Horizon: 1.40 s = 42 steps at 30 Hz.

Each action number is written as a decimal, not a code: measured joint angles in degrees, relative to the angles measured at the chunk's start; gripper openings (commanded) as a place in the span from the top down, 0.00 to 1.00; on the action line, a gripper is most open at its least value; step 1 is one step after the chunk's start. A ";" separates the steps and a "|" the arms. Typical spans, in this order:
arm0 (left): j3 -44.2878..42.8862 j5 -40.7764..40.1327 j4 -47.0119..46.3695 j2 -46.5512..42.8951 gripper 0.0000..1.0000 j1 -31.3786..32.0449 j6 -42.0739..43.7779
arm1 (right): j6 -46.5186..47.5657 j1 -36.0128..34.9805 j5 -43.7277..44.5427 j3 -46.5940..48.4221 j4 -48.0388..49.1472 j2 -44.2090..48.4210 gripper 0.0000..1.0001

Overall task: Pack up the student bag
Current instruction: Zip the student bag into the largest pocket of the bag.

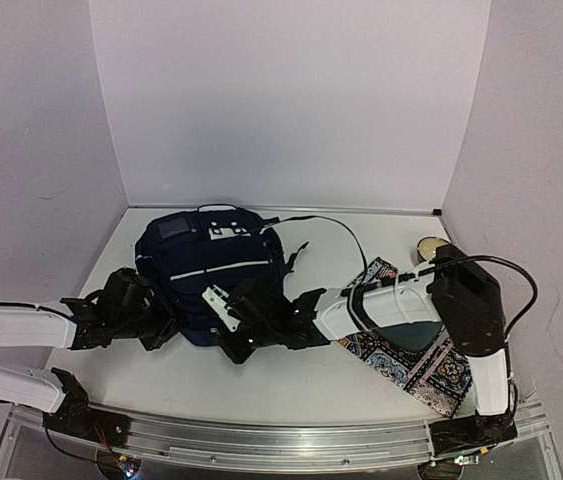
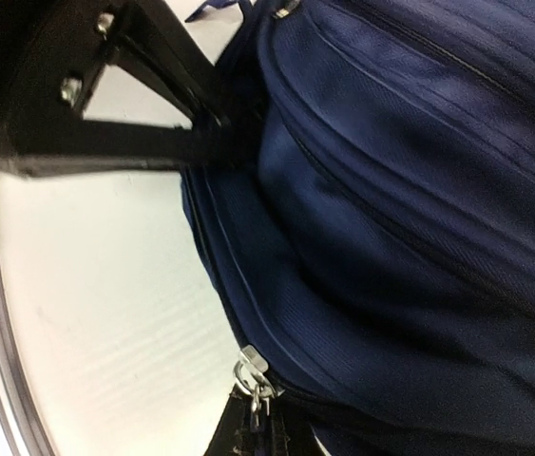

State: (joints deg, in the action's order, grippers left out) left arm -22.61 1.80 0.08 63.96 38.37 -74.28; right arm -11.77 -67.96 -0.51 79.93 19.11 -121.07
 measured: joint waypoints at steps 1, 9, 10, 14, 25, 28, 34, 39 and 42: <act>-0.16 -0.43 0.68 -0.26 1.00 0.00 0.55 | 0.20 0.41 -0.05 -1.36 0.00 1.08 1.00; -0.61 0.43 7.18 -6.87 1.00 -6.69 7.07 | 1.77 6.96 -2.45 -11.84 0.99 10.15 1.00; -0.61 0.86 7.76 -7.46 1.00 -8.49 8.21 | 1.93 7.70 -3.11 -11.97 1.14 10.29 1.00; -1.32 1.02 10.61 -7.16 1.00 -15.32 13.59 | 2.17 9.03 -4.39 -11.88 0.47 10.31 1.00; -16.28 -4.82 16.87 9.23 0.59 -25.26 26.96 | 0.81 4.87 -5.67 -0.85 -6.44 3.80 1.00; -16.94 -5.14 16.97 8.02 0.50 -25.81 27.76 | -0.19 3.64 -5.36 2.73 -8.00 1.13 1.00; -14.88 -1.26 18.92 -2.54 0.42 -25.76 25.94 | -1.79 2.10 -5.56 8.79 -8.23 -3.40 1.00; -10.95 3.15 20.78 -9.36 0.39 -23.10 22.04 | -2.13 1.47 -5.87 11.75 -8.43 -5.39 1.00; -9.25 3.67 21.55 -10.20 0.39 -17.44 18.36 | -2.26 1.37 -6.06 12.53 -8.48 -6.03 1.00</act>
State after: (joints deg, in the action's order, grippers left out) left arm -31.87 5.47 21.63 53.76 20.93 -55.91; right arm -14.03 -66.59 -6.57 92.46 10.63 -127.09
